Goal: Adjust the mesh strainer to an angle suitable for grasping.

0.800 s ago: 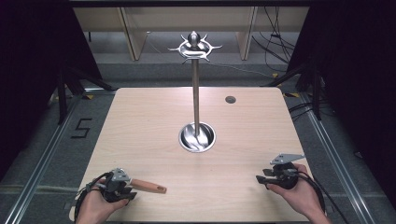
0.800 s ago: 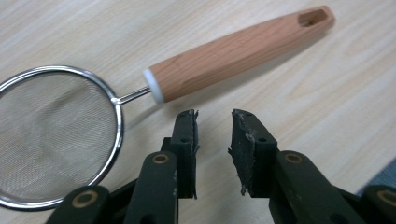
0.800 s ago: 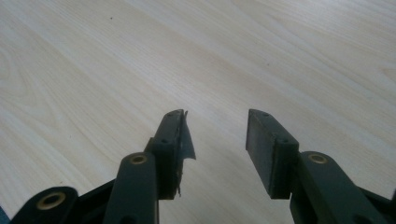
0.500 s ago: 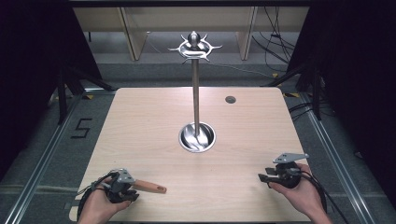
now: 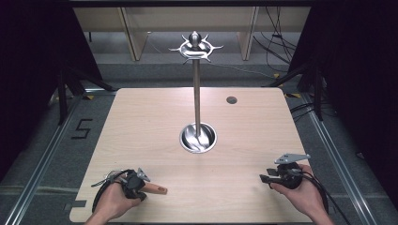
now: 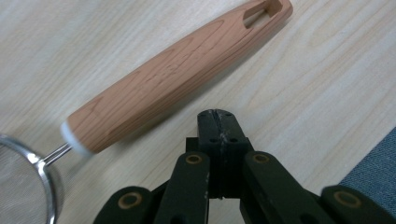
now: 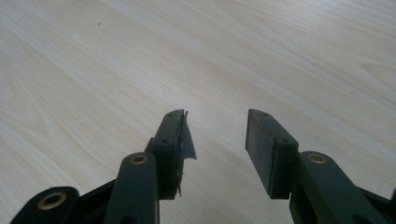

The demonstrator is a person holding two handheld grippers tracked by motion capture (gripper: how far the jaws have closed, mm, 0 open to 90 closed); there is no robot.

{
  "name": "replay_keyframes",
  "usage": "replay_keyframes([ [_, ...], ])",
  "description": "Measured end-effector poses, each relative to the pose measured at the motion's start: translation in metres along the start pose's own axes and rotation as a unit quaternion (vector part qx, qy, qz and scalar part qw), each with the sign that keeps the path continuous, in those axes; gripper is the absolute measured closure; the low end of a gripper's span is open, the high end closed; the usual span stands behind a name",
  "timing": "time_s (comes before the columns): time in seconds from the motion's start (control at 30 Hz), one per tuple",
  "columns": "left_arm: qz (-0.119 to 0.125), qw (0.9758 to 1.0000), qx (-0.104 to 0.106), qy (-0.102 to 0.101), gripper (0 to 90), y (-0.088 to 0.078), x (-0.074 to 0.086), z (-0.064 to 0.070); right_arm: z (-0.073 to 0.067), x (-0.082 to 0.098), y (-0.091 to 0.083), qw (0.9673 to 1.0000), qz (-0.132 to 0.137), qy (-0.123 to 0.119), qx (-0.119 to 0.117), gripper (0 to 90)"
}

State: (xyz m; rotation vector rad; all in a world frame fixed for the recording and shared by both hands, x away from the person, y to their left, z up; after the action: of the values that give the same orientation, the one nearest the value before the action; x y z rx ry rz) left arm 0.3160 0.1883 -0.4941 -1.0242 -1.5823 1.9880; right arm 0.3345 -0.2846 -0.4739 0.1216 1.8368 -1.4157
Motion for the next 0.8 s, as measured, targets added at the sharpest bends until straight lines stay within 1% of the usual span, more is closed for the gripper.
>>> replay_keyframes([
  [0.03, -0.004, 1.0000, -0.001, 0.001, 89.5, 0.000, -0.002, 0.000, 0.002, 0.001, 0.001, 0.9999, 0.001, -0.016, 0.005, 58.3],
  [0.1, -0.001, 1.0000, -0.007, -0.001, 89.4, 0.001, -0.005, -0.001, 0.000, 0.001, 0.001, 1.0000, -0.002, -0.003, 0.000, 58.4],
  [0.13, -0.005, 1.0000, -0.008, -0.003, 89.4, 0.001, -0.007, -0.002, 0.000, 0.001, 0.000, 1.0000, -0.009, -0.003, 0.001, 58.4],
  [0.17, -0.005, 1.0000, -0.006, -0.004, 89.5, 0.002, -0.009, -0.003, -0.002, 0.000, -0.001, 0.9999, -0.012, 0.006, -0.004, 58.5],
  [0.2, -0.002, 0.9999, -0.009, -0.008, 89.4, 0.003, -0.010, -0.004, -0.001, 0.000, -0.002, 0.9999, -0.015, 0.002, -0.005, 58.4],
  [0.23, -0.004, 0.9999, -0.010, -0.007, 89.4, 0.003, -0.013, -0.005, -0.002, 0.000, -0.002, 0.9998, -0.017, 0.003, -0.005, 58.4],
  [0.27, -0.004, 0.9999, -0.010, -0.005, 89.4, 0.003, -0.016, -0.007, 0.000, 0.000, -0.001, 0.9999, -0.012, -0.006, -0.002, 58.4],
  [0.3, -0.001, 0.9999, -0.012, -0.010, 89.4, 0.004, -0.017, -0.007, 0.000, 0.000, -0.001, 0.9999, -0.012, -0.009, -0.002, 58.4],
  [0.33, -0.003, 0.9999, -0.013, -0.007, 89.4, 0.003, -0.020, -0.009, 0.000, 0.000, -0.001, 0.9999, -0.013, -0.008, -0.002, 58.4],
  [0.4, 0.001, 0.9999, -0.015, -0.009, 89.4, 0.005, -0.025, -0.012, 0.001, 0.000, 0.001, 0.9997, -0.006, -0.022, 0.000, 58.4],
  [0.43, 0.004, 0.9998, -0.015, -0.012, 89.4, 0.006, -0.028, -0.013, 0.000, 0.000, 0.003, 0.9998, 0.006, -0.018, 0.002, 58.4],
  [0.47, 0.004, 0.9998, -0.015, -0.012, 89.4, 0.006, -0.030, -0.015, 0.000, -0.001, 0.000, 0.9998, -0.016, -0.010, -0.002, 58.4],
  [0.5, 0.003, 0.9997, -0.017, -0.017, 89.4, 0.007, -0.032, -0.016, -0.001, 0.000, 0.000, 0.9999, -0.016, -0.002, -0.003, 58.4],
  [0.53, 0.002, 0.9997, -0.017, -0.019, 89.4, 0.008, -0.034, -0.018, -0.002, 0.000, 0.000, 0.9998, -0.019, 0.000, -0.004, 58.4],
  [0.57, -0.001, 0.9996, -0.017, -0.021, 89.4, 0.008, -0.036, -0.020, -0.001, 0.000, 0.000, 0.9998, -0.018, -0.006, -0.005, 58.3],
  [0.63, 0.002, 0.9996, -0.020, -0.020, 89.4, 0.008, -0.040, -0.024, 0.000, 0.001, 0.001, 0.9997, -0.022, -0.008, -0.004, 58.2],
  [0.67, 0.001, 0.9996, -0.018, -0.020, 89.4, 0.009, -0.042, -0.026, 0.000, 0.001, 0.002, 0.9998, -0.020, -0.005, -0.003, 58.1],
  [0.7, 0.009, 0.9993, -0.022, -0.028, 89.4, 0.010, -0.043, -0.025, -0.001, 0.002, 0.004, 1.0000, -0.007, -0.002, -0.002, 58.1],
  [0.73, 0.004, 0.9995, -0.021, -0.023, 89.3, 0.009, -0.045, -0.027, 0.000, 0.002, 0.003, 0.9999, -0.016, -0.004, -0.003, 58.1],
  [0.77, 0.009, 0.9994, -0.020, -0.026, 89.3, 0.009, -0.046, -0.026, 0.000, 0.001, 0.001, 0.9996, -0.026, -0.008, -0.004, 58.1],
  [0.8, 0.011, 0.9995, -0.017, -0.023, 89.2, 0.006, -0.047, -0.026, 0.000, 0.000, 0.000, 0.9996, -0.029, -0.002, -0.005, 58.1],
])
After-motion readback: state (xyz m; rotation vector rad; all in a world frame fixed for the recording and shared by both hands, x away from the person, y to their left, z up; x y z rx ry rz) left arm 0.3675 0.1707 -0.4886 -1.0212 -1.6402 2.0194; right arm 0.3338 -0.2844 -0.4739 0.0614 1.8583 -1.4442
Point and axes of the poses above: each handheld gripper's, and its own axes: y roughly forward along the jaws, x roughly out of its underside, z roughly to its right, the point moved 1 cm from there along y, roughly forward along the jaws, and after that the axes turned 4 degrees about x, right-handed, at the moved point
